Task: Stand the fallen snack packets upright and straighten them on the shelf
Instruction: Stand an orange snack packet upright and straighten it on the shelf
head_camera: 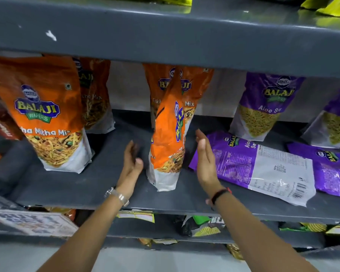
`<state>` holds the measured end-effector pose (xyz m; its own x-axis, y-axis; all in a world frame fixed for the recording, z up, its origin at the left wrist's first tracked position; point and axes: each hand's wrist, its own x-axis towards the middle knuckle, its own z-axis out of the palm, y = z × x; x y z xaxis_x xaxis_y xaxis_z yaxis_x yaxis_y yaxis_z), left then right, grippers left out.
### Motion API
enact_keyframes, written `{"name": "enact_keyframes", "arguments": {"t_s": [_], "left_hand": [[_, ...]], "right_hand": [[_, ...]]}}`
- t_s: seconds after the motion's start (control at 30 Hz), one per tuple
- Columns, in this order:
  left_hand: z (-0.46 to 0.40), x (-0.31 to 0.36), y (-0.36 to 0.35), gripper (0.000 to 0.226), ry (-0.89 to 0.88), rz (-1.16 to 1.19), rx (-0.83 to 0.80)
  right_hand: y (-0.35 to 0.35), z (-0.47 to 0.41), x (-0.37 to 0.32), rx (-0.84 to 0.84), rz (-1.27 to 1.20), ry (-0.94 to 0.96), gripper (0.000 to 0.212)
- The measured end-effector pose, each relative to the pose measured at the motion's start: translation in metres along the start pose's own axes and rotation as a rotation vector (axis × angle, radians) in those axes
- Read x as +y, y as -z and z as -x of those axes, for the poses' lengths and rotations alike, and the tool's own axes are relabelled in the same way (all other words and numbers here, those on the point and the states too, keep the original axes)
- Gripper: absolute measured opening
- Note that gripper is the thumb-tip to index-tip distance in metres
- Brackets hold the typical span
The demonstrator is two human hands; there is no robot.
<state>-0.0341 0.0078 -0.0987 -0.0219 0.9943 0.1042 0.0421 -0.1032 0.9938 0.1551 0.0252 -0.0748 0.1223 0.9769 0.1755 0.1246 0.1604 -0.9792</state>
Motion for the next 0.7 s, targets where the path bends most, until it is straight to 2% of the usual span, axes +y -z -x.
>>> {"name": "enact_keyframes", "arguments": {"t_s": [0.07,0.1,0.17,0.23,0.3,0.37,0.47,0.53,0.6,0.7], "left_hand": [[0.011,-0.003,-0.009,0.121,-0.039,-0.104,-0.110],[0.013,-0.006,-0.014,0.116,-0.050,-0.181,-0.143],[0.009,-0.011,-0.020,0.090,-0.049,-0.259,-0.144],[-0.002,-0.016,-0.010,0.065,-0.020,-0.270,-0.132],[-0.014,-0.017,0.008,0.053,0.029,-0.238,-0.099],[-0.022,-0.016,0.024,0.061,0.023,-0.200,-0.061],[-0.025,-0.013,0.023,0.088,0.041,-0.201,-0.141],[-0.026,-0.014,0.017,0.101,0.064,-0.209,-0.143],[-0.029,-0.016,0.014,0.097,0.060,-0.255,-0.092],[-0.030,-0.015,0.014,0.093,0.050,-0.297,-0.070]], "right_hand": [[-0.006,-0.020,0.006,-0.171,-0.021,-0.114,0.049],[-0.010,-0.026,0.007,-0.244,-0.062,-0.161,0.051],[-0.016,-0.026,0.009,-0.344,-0.121,-0.210,0.051],[-0.015,-0.014,0.012,-0.369,-0.122,-0.198,0.051],[-0.007,-0.001,0.015,-0.289,-0.115,-0.158,0.050],[0.008,0.006,0.018,-0.217,-0.078,-0.097,0.053],[0.019,0.005,0.019,-0.311,0.096,-0.073,0.082],[0.016,0.004,0.020,-0.392,0.101,-0.065,0.076],[0.008,0.005,0.022,-0.371,0.125,-0.052,0.064],[0.002,0.005,0.026,-0.315,0.129,-0.048,0.060]]}}
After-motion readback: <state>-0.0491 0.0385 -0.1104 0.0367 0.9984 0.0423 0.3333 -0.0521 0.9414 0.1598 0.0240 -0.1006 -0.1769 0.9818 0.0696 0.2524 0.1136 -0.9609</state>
